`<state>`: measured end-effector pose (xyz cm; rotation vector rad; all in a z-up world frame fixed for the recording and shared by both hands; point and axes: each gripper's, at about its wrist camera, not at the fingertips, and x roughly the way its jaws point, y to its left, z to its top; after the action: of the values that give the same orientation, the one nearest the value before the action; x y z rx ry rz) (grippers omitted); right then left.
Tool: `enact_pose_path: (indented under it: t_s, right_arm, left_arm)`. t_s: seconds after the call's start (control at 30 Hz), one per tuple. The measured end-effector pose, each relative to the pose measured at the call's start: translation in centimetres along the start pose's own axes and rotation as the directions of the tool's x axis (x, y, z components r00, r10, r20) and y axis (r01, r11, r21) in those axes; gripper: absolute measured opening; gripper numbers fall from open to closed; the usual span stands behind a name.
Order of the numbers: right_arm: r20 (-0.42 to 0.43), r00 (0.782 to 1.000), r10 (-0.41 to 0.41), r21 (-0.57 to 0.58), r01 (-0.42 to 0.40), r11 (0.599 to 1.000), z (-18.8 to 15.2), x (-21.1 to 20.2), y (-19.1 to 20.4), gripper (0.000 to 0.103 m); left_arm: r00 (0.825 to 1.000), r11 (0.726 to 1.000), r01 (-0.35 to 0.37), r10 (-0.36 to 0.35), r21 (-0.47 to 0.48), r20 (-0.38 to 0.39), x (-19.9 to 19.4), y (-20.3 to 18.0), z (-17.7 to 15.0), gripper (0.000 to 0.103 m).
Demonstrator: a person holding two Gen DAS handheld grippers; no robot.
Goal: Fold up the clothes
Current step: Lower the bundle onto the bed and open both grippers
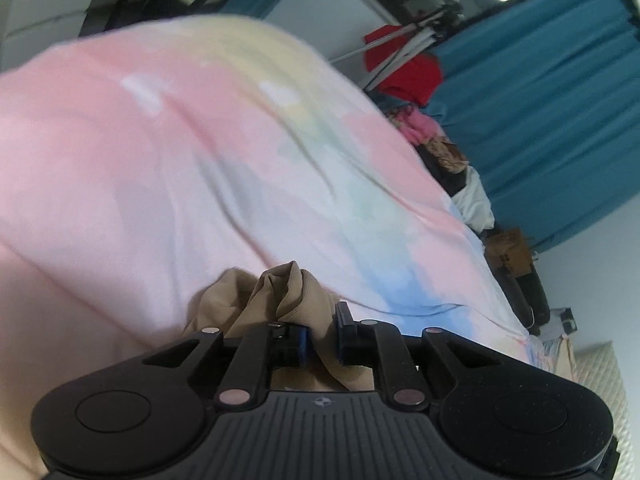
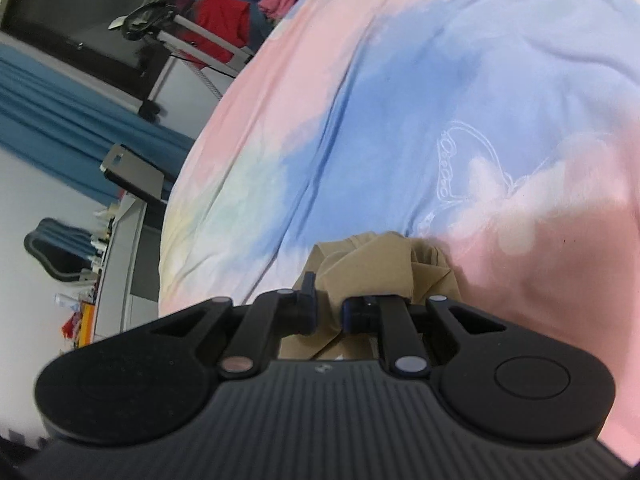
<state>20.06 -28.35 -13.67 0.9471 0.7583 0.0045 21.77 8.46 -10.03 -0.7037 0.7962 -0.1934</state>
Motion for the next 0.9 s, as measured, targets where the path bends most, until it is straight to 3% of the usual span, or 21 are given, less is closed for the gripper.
enact_pose_path:
  t_s: [0.07, 0.17, 0.23, 0.3, 0.37, 0.47, 0.73, 0.9]
  right_arm:
    - [0.005, 1.0, 0.012, -0.036, -0.011, 0.999, -0.1, -0.4, 0.3, 0.016]
    - [0.007, 0.999, 0.039, -0.112, -0.038, 0.993, -0.3, -1.0, 1.1, 0.021]
    - [0.007, 0.998, 0.058, -0.163, -0.056, 0.985, -0.4, -1.3, 1.6, 0.033]
    - [0.022, 0.996, 0.087, -0.228, -0.08, 0.97, -0.8, -1.7, 2.4, 0.069]
    - [0.042, 0.992, 0.122, -0.299, -0.104, 0.949, -1.3, -2.2, 3.3, 0.077]
    - [0.058, 0.989, 0.137, -0.4, -0.103, 0.911, -2.1, -2.1, 4.4, 0.077]
    - [0.057, 0.997, -0.056, -0.588, 0.079, 0.805, -3.4, 2.7, 4.7, 0.075]
    - [0.094, 0.994, -0.051, -0.606, 0.098, 0.789, -4.5, 0.7, 4.9, 0.075]
  left_arm:
    - [1.0, 0.998, -0.002, 0.001, 0.057, 0.021, -0.7, -0.5, -0.3, 0.027]
    - [0.999, 0.991, -0.027, 0.021, 0.133, 0.047, -1.8, -1.9, -1.2, 0.048]
    - [0.996, 0.975, -0.073, 0.06, 0.208, 0.068, -2.4, -3.1, -1.7, 0.062]
    - [0.991, 0.951, -0.098, 0.068, 0.292, 0.112, -3.1, -4.3, -2.3, 0.088]
    - [0.984, 0.919, -0.125, 0.068, 0.373, 0.163, -3.8, -5.4, -2.9, 0.095]
    - [0.981, 0.891, -0.16, 0.094, 0.426, 0.171, -3.5, -5.8, -3.5, 0.095]
    - [0.973, 0.847, -0.229, 0.211, 0.48, 0.092, 0.8, -4.2, -4.6, 0.094]
    - [0.972, 0.833, -0.236, 0.207, 0.501, 0.114, 0.3, -4.5, -5.1, 0.094]
